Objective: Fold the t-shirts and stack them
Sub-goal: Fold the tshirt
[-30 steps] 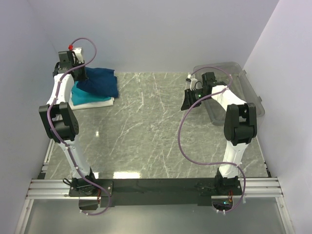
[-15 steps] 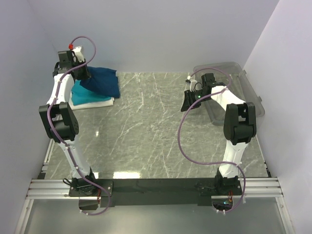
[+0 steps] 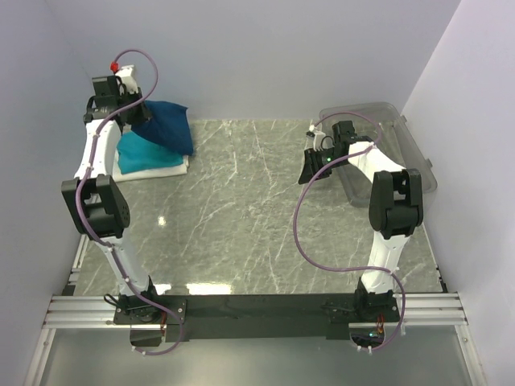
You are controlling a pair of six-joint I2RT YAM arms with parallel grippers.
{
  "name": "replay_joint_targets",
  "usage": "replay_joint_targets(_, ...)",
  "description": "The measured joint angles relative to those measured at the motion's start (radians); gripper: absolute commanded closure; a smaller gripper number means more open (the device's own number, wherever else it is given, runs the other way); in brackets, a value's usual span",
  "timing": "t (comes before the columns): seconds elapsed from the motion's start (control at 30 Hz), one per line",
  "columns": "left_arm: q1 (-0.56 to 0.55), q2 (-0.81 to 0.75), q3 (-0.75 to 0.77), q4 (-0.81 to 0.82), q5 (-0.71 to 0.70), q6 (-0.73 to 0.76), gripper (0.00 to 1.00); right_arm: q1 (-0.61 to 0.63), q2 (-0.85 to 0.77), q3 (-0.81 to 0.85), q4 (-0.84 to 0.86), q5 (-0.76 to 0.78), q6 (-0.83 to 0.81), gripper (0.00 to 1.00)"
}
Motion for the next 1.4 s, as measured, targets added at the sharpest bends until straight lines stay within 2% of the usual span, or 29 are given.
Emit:
replay_joint_targets(0.33,0.002,-0.040,-0.003,0.000,-0.010,0.006,1.00,0.000,0.000,0.000,0.000,0.000,0.000,0.61)
replay_joint_targets(0.6,0.039,-0.040,-0.070,0.002,-0.028,0.020,1.00,0.000,0.000,0.000,0.002,0.000,0.000,0.61)
replay_joint_targets(0.97,0.089,0.001,-0.151,0.015,-0.035,0.019,0.99,0.000,0.000,0.000,0.002,0.000,0.000,0.61)
replay_joint_targets(1.4,0.092,0.023,-0.158,0.023,-0.038,0.014,0.99,0.000,0.000,0.000,0.002,0.000,-0.004,0.61)
